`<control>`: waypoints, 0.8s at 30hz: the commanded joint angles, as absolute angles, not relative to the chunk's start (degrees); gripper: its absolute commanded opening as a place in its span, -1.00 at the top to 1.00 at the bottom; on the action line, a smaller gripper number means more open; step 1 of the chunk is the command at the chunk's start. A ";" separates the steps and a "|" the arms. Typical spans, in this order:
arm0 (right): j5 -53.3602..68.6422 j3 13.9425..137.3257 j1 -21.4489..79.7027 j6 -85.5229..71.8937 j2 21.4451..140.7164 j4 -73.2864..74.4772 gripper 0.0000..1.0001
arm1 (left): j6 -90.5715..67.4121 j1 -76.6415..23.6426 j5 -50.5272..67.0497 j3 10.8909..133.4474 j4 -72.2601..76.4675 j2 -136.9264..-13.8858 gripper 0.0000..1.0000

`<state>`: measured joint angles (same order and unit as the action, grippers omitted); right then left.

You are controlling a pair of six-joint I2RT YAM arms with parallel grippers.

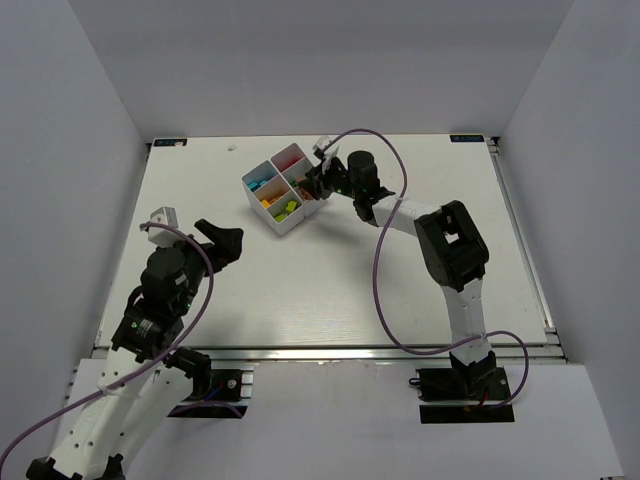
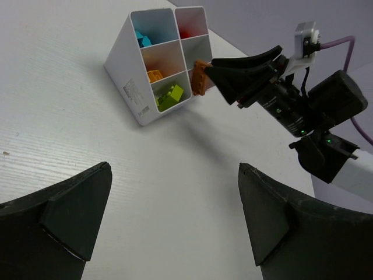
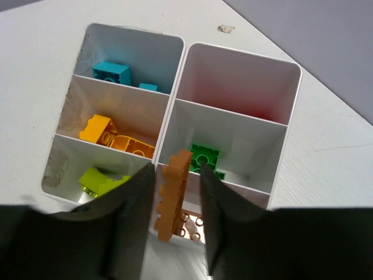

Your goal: Sort the legos into containers by color

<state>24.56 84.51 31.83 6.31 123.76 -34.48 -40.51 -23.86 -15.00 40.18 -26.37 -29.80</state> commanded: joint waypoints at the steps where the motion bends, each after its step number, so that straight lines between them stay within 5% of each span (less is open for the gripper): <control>1: 24.35 86.31 31.29 6.68 123.49 -37.62 0.08 | -40.96 -23.99 -14.50 43.33 -23.56 -30.76 -0.96; 3: 24.52 85.96 31.11 6.68 123.05 -37.79 -0.10 | -41.04 -23.99 -13.71 44.29 -22.85 -31.55 -0.96; 15: 25.93 81.04 28.74 6.68 115.05 -34.64 -0.32 | -42.01 -23.99 -9.50 46.23 -20.57 -35.77 -0.96; 17: 27.24 81.03 28.13 7.38 113.30 -32.79 -0.76 | -42.10 -23.99 -9.23 46.23 -20.22 -35.77 -0.96; 24: 28.47 85.17 26.99 8.72 105.92 -10.65 -0.79 | -43.50 -23.99 -9.76 48.34 -22.76 -37.43 -0.96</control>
